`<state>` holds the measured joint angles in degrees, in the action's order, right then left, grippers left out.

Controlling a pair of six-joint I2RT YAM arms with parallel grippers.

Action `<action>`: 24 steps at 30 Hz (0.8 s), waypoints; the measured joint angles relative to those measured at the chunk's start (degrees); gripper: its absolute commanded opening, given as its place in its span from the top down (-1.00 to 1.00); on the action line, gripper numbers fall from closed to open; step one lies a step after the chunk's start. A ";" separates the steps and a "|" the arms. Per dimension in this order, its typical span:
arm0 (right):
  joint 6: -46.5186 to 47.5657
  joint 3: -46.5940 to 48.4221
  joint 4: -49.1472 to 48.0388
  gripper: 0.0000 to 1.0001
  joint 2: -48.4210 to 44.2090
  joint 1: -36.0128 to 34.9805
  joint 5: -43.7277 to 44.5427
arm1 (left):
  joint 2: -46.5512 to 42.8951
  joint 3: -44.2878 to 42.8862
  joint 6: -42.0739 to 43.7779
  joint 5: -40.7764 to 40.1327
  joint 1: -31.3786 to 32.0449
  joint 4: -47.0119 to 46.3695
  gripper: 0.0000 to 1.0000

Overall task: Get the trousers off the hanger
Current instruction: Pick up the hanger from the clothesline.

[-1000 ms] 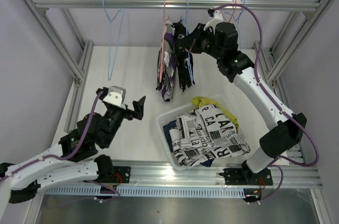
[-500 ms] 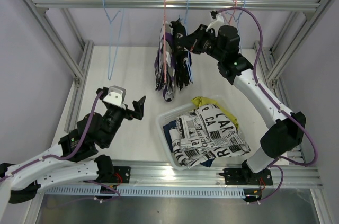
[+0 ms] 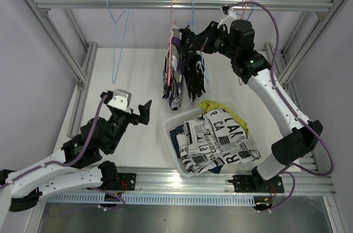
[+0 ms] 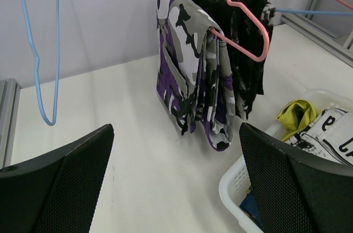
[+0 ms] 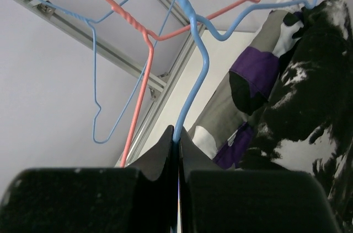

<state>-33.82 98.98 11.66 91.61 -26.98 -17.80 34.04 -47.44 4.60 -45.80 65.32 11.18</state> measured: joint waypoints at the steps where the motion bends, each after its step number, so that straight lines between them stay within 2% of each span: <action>1: 0.20 0.98 1.18 1.00 0.00 0.00 0.22 | 0.00 0.09 -0.02 0.02 0.00 0.00 -0.99; 11: 1.97 9.05 8.59 1.00 0.02 0.13 1.46 | 0.00 0.20 0.00 0.00 0.00 0.00 -0.99; 24: 2.54 15.47 10.82 1.00 0.46 0.85 2.10 | 0.00 0.20 0.00 0.00 -0.07 0.00 -0.99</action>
<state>-31.29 114.45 22.48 92.07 -26.13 -15.70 34.04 -47.24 4.60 -45.80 65.25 11.18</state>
